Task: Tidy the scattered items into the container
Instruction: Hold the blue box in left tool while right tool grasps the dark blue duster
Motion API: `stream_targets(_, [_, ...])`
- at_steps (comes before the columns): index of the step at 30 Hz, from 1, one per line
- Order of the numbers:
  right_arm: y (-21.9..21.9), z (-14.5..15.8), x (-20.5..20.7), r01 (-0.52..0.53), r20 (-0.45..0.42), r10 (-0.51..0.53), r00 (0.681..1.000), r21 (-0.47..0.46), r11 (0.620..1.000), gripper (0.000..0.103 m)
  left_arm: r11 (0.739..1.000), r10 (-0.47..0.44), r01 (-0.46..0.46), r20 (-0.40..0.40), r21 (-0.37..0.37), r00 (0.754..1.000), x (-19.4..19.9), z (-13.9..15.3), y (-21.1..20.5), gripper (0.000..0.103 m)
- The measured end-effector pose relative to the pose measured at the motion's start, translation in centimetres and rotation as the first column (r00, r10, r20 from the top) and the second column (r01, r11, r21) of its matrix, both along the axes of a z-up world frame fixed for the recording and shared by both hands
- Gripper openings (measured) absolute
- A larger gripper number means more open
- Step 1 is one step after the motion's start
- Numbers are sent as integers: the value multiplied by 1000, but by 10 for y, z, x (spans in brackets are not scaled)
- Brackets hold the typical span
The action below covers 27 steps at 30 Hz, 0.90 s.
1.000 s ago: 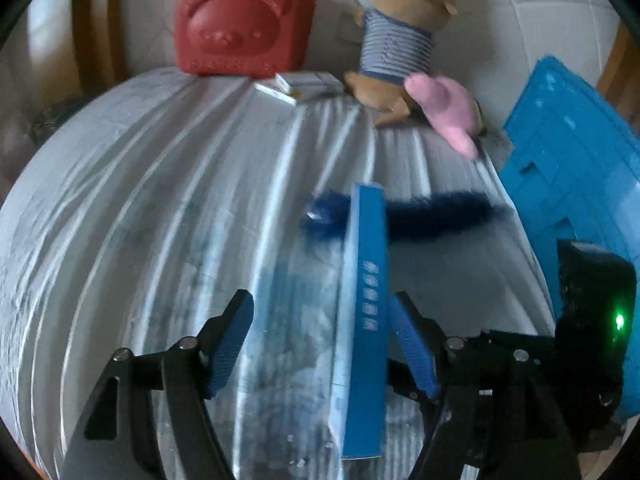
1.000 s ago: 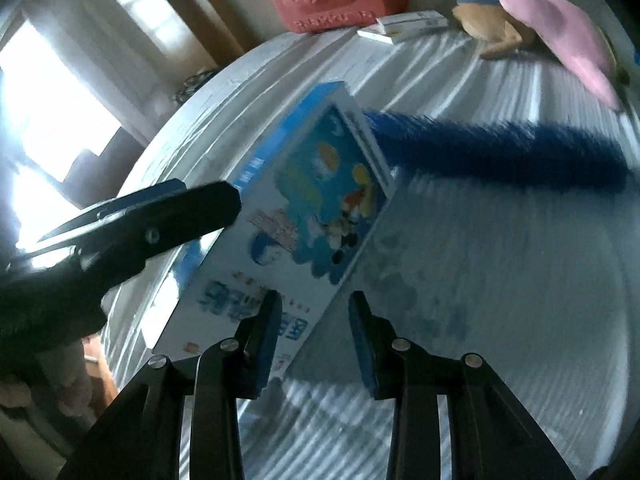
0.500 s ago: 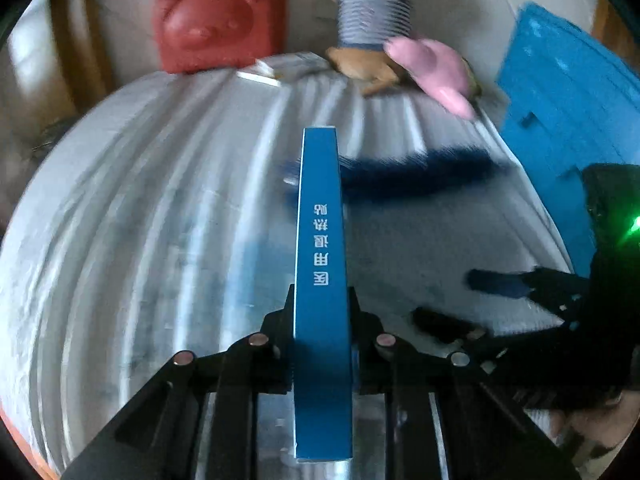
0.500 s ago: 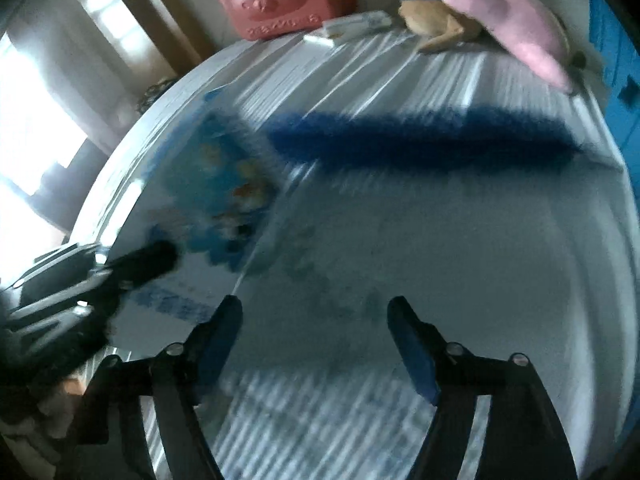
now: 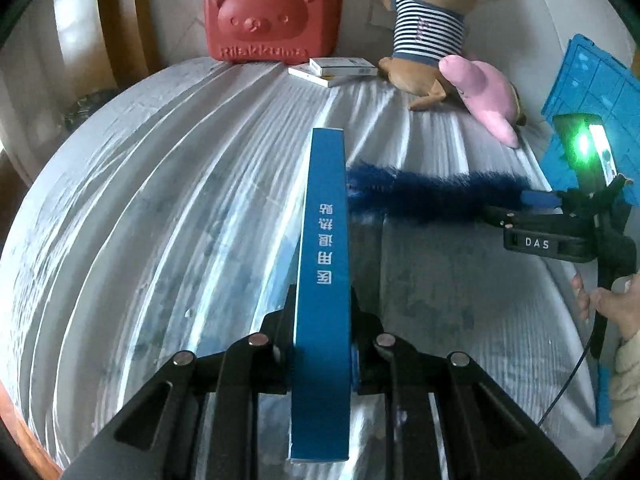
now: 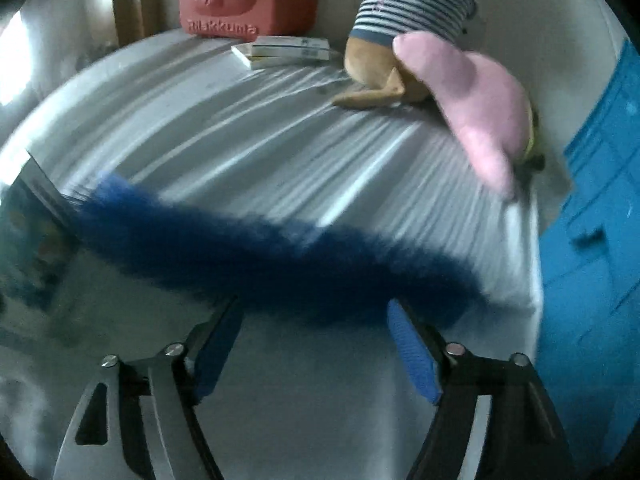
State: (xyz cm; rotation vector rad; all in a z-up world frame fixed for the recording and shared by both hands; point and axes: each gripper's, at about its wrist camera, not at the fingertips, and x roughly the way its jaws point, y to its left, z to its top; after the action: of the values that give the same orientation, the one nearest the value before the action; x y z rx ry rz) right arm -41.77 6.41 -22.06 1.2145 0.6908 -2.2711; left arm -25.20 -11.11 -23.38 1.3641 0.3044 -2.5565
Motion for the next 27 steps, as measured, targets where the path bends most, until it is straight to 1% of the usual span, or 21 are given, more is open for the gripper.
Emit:
stream_targets(2, [1, -6, -7, -36, -28, 37, 999, 40, 999, 101, 1000, 14, -14, 11, -6, 1000, -5, -5, 2, 19])
stream_targets(3, [2, -11, -12, -53, -44, 56, 997, 67, 996, 102, 1000, 25, -25, 14, -8, 1000, -7, -7, 3, 19])
stream_targets(4, [3, -15, -17, -60, -35, 63, 997, 65, 996, 102, 999, 38, -38, 16, -9, 999, -9, -9, 2, 19])
stream_targets(6, [5, -24, -27, -70, -4, 70, 998, 41, 997, 102, 998, 57, -57, 15, -8, 998, -11, -12, 1, 19])
stream_targets(8, [10, -27, -40, -30, 54, 32, 998, -35, 999, 101, 998, 66, -66, 19, -6, 998, -13, -12, -1, 19])
stream_targets(11, [5, -21, -43, 2, 78, 2, 997, -41, 999, 79, 996, 93, -93, 23, -4, 995, -15, -12, -8, 19])
stream_targets(12, [-1, -16, -41, -5, 88, 9, 996, -48, 999, 65, 994, 109, -109, 24, -6, 994, -16, -11, -13, 18])
stream_targets(13, [-7, -10, -38, -14, 111, 23, 994, -84, 996, 56, 992, 127, -127, 24, -9, 992, -16, -10, -19, 18])
stream_targets(14, [-12, -3, -35, -22, 138, 39, 990, -128, 992, 40, 989, 146, -146, 23, -13, 989, -15, -8, -27, 18])
stream_targets(15, [-18, 1, -34, -26, 190, 61, 980, -181, 983, 17, 986, 164, -164, 22, -18, 986, -14, -7, -33, 18])
stream_targets(16, [-24, 2, -32, -27, 259, 90, 962, -240, 970, 9, 983, 180, -180, 21, -28, 983, -12, -5, -40, 18])
stream_targets(17, [-33, 0, -27, -34, 300, 116, 947, -267, 963, 7, 980, 196, -196, 19, -40, 980, -10, -3, -48, 18])
stream_targets(18, [-44, -2, -21, -43, 332, 140, 933, -283, 958, 7, 976, 213, -212, 17, -52, 977, -8, -1, -56, 18])
stream_targets(19, [-53, -2, -13, -64, 330, 157, 931, -276, 959, 7, 973, 223, -222, 18, -57, 975, -6, -1, -63, 18])
stream_targets(20, [-60, 0, -5, -89, 302, 168, 938, -259, 962, 7, 972, 228, -227, 22, -57, 973, -4, 0, -69, 18])
stream_targets(22, [-51, 7, -7, -54, 270, 124, 955, -253, 966, 11, 973, 229, -228, 23, -44, 973, -2, -1, -76, 18])
stream_targets(23, [-45, 11, -8, -31, 257, 98, 962, -253, 967, 20, 974, 223, -222, 23, -35, 974, -2, -3, -76, 18])
stream_targets(24, [-38, 15, -10, -7, 243, 71, 967, -253, 967, 38, 976, 218, -217, 25, -28, 976, -3, -4, -75, 18])
stream_targets(25, [-29, 19, -14, 26, 227, 32, 973, -248, 968, 50, 977, 212, -212, 27, -22, 977, -3, -6, -74, 18])
stream_targets(26, [-16, 22, -20, 80, 216, -28, 976, -233, 969, 72, 978, 206, -206, 30, -16, 978, -4, -8, -73, 18])
stream_targets(27, [-1, 23, -27, 139, 206, -94, 974, -217, 966, 82, 980, 200, -200, 34, -10, 979, -5, -11, -71, 18])
